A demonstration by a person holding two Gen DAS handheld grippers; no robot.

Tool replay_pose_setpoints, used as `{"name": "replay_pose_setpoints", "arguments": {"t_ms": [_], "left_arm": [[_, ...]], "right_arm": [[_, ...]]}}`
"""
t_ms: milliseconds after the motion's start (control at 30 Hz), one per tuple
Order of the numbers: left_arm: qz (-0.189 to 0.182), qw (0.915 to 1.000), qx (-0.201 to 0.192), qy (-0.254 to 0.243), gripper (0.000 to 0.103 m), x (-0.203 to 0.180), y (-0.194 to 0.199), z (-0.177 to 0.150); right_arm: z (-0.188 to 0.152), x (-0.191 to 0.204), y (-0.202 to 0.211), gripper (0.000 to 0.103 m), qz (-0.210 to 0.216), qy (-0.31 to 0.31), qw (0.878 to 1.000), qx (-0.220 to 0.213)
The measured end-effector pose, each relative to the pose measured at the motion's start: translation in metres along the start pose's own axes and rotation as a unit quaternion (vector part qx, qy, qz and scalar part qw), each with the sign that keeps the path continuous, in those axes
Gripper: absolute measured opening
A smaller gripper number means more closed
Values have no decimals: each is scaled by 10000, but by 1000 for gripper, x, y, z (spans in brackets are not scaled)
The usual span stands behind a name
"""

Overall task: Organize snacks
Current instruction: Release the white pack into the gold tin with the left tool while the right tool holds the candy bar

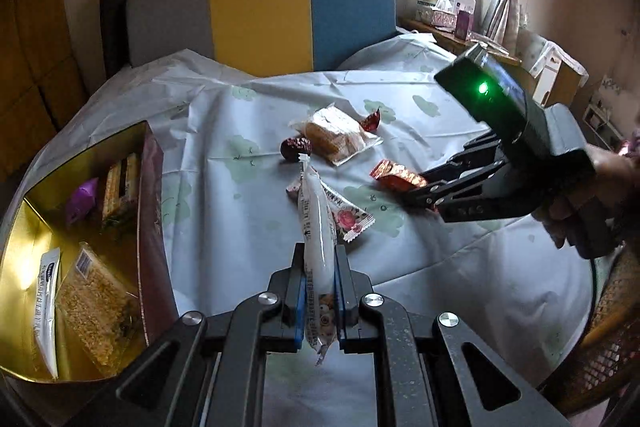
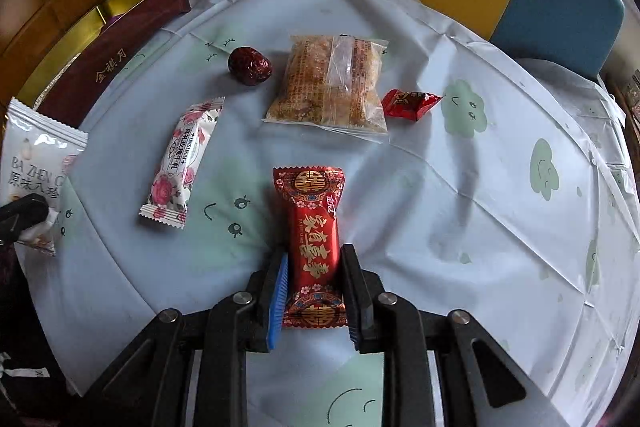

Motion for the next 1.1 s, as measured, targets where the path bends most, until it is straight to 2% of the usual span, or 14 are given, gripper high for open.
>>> {"name": "replay_pose_setpoints", "arguments": {"t_ms": [233,500,700,933,1100], "left_arm": [[-5,9993,-215,303,11,17,23,6],[300,9943,-370,951,11,76,45,5],[653,9840,-332,1625,11,136,53,-6],[1160,9700,-253,2123,11,195,53,-13],[1206,9650,-134,2324,11,224,46,-8]], "right_arm": [[0,-1,0,25,-5,-31,10000,-27],[-1,-1,1,25,-18,-52,10000,-63],[-1,-1,1,25,-27,-33,10000,-65],[0,0,1,25,-67,-8,10000,-56],[0,0,1,25,-89,47,9999,-48]]}}
Point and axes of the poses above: each gripper's, at about its wrist camera, not at the fingertips, and y roughly against the way its jaws point, x to its left, z to its top, the point moved 3 cm from there along -y, roughly the way its jaws point, and after that the axes turned 1 degree about x, right-handed, at the moved point
